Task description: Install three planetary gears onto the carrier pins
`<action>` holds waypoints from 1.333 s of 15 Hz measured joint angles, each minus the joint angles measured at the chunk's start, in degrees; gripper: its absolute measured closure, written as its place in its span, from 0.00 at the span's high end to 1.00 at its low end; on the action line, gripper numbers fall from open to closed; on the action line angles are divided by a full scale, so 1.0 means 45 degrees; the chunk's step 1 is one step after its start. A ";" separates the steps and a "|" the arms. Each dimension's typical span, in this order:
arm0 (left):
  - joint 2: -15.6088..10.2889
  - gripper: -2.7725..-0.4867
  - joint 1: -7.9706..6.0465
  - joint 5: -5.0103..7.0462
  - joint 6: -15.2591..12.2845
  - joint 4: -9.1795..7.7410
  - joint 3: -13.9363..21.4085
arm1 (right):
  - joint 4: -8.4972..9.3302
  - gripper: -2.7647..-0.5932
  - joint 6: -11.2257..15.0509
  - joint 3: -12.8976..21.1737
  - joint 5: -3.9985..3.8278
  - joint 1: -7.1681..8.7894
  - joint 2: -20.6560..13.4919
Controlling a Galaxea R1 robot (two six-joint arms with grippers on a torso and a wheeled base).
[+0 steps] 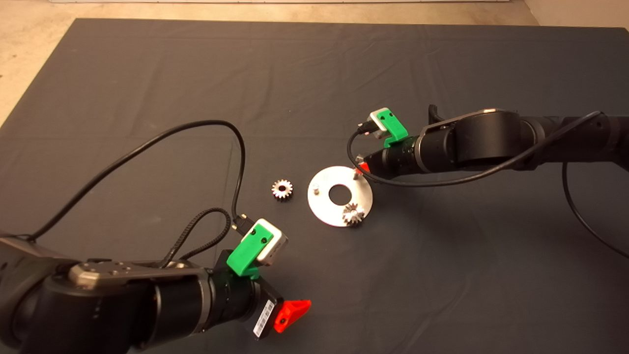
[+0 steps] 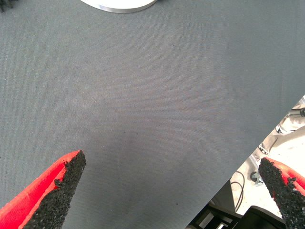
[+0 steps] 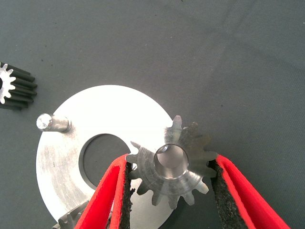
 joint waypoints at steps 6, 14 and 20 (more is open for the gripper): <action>-0.0005 0.94 0.0000 0.0004 -0.0005 0.0000 0.0000 | 0.0002 0.19 -0.0003 0.0000 -0.0008 -0.0001 0.0203; -0.0005 0.94 0.0000 0.0000 -0.0005 0.0000 0.0000 | 0.0002 0.19 -0.0011 0.0000 -0.0203 -0.0014 0.0238; -0.0005 0.94 0.0000 0.0000 -0.0005 0.0000 0.0000 | 0.0032 0.19 -0.0041 -0.0005 -0.0203 -0.0043 0.0279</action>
